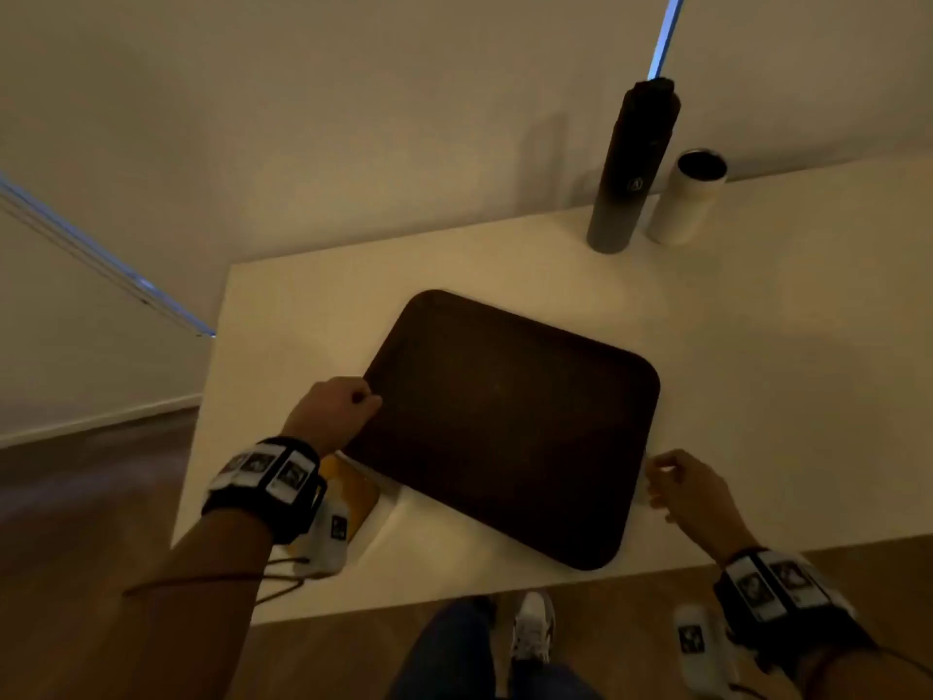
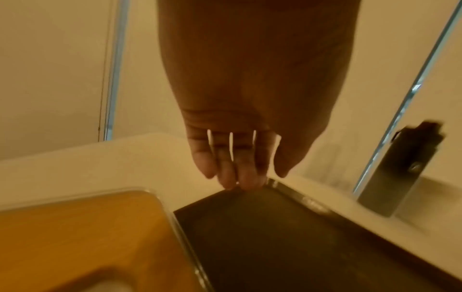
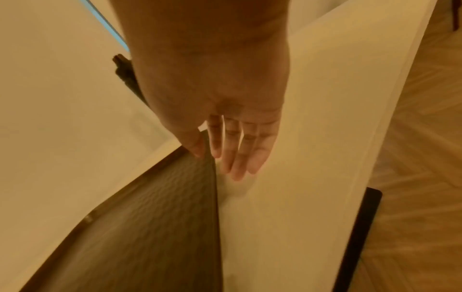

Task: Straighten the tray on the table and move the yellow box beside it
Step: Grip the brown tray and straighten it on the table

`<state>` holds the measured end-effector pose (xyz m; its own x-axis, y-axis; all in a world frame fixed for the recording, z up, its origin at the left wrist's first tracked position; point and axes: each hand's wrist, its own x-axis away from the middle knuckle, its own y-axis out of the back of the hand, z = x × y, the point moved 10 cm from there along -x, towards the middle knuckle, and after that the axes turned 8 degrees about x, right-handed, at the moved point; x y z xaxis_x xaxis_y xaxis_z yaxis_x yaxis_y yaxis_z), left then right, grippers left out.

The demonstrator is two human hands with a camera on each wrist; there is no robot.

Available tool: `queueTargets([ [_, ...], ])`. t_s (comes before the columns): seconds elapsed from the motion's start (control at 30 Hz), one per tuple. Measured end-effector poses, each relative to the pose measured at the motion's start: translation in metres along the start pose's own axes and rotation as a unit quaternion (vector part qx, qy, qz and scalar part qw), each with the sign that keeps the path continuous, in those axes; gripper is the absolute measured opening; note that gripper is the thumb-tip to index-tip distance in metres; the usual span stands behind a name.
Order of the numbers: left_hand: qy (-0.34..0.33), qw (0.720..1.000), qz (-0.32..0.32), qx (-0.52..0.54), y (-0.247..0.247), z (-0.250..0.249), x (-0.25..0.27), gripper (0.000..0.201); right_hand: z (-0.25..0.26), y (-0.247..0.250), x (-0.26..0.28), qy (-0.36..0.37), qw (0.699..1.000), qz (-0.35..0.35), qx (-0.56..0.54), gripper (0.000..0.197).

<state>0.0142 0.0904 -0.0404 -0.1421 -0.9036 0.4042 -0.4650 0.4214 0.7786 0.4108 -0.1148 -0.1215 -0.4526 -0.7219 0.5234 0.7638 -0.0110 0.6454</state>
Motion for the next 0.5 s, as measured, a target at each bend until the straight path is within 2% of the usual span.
queueTargets([
  [0.1, 0.044, 0.997, 0.028, -0.056, -0.005, 0.013, -0.039, 0.029, -0.007, 0.001, -0.018, -0.067, 0.997, -0.006, -0.025, 0.016],
  [0.23, 0.089, 0.992, 0.055, -0.067, -0.008, 0.024, -0.086, 0.037, -0.01, -0.005, -0.027, -0.132, 0.988, 0.001, -0.084, 0.02],
  [0.37, 0.108, 0.992, 0.06, -0.033, -0.008, 0.027, -0.119, 0.036, -0.005, -0.007, -0.034, -0.158, 0.981, -0.023, -0.106, 0.019],
  [0.5, 0.098, 0.994, 0.044, 0.017, -0.006, 0.026, -0.141, 0.027, -0.002, -0.007, -0.042, -0.156, 0.978, -0.056, -0.124, 0.014],
])
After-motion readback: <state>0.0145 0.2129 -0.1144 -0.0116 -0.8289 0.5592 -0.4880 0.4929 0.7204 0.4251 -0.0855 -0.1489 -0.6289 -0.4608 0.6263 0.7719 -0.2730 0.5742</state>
